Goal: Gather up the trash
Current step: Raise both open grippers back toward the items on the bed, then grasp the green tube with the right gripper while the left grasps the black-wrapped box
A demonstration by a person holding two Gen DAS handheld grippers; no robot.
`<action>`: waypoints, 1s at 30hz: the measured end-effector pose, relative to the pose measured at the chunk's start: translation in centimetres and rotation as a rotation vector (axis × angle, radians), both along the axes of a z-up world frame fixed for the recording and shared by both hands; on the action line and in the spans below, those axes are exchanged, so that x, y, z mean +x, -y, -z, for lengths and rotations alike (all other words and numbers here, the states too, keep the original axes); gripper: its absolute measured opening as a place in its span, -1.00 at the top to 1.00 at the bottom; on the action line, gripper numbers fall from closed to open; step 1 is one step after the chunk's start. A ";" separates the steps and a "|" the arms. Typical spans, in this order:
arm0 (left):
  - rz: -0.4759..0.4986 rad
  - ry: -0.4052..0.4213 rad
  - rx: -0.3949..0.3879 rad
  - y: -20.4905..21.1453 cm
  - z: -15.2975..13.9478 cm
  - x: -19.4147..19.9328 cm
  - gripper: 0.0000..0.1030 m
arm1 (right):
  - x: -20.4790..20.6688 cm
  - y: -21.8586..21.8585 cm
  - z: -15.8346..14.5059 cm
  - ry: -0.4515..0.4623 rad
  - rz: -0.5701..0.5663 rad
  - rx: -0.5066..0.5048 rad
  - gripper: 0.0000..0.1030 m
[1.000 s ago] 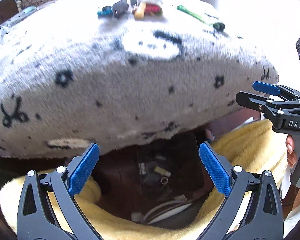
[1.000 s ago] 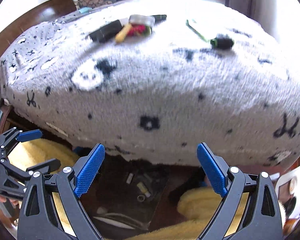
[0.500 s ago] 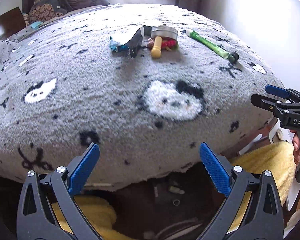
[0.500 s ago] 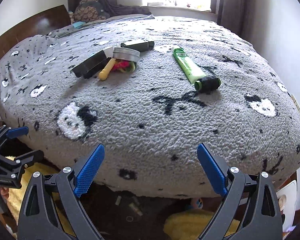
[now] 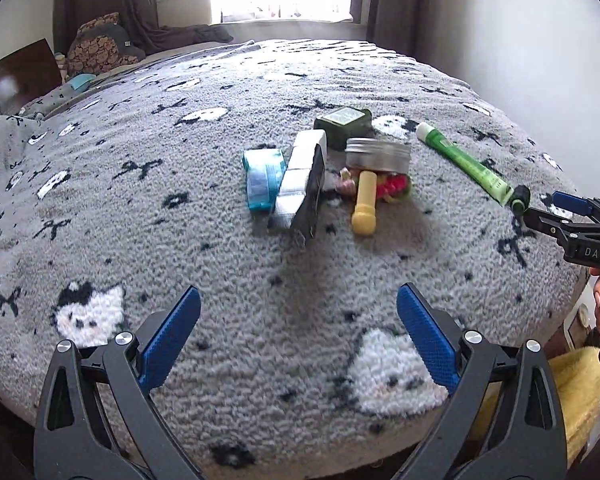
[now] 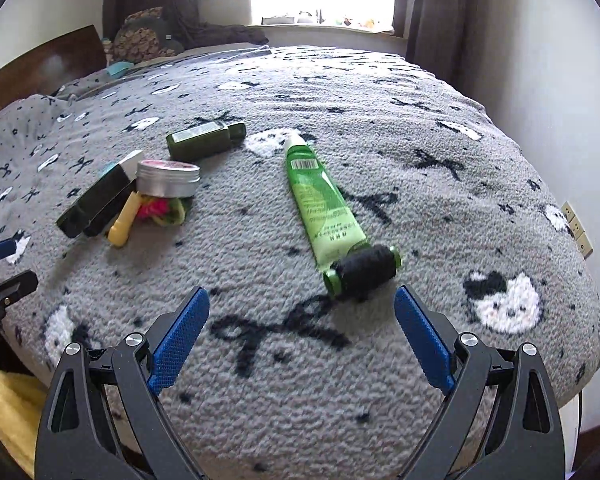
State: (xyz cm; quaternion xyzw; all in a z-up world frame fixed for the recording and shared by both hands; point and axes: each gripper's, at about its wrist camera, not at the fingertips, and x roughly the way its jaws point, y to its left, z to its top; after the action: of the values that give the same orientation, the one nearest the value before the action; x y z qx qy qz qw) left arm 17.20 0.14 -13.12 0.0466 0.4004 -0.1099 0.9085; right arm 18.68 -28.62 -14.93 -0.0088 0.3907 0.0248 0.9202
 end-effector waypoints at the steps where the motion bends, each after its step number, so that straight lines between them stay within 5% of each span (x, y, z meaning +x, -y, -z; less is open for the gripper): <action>1: -0.001 0.002 -0.001 0.0 -0.1 0.9 -0.73 | 0.7 0.2 0.0 0.000 0.001 -0.001 -0.82; 10: 0.037 -0.003 0.015 1.0 -0.2 7.4 -0.24 | 6.5 0.7 0.2 -0.010 -0.023 -0.007 -0.55; 23: 0.106 -0.073 0.035 3.6 2.4 11.8 0.26 | 12.6 0.1 3.0 -0.116 -0.048 -0.021 -0.28; 27: 0.124 -0.076 0.027 3.9 2.5 12.5 0.48 | 13.5 0.3 3.0 -0.112 -0.050 0.001 0.09; 30: 0.138 -0.075 0.023 4.0 2.3 12.7 0.58 | 13.9 0.3 2.8 -0.103 -0.065 0.006 0.12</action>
State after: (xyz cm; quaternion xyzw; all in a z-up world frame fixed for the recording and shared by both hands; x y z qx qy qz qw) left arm 29.87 -3.87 -15.38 0.0802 0.4311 -0.1692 0.8827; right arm 32.60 -28.90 -17.75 -0.0176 0.4369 0.0562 0.8976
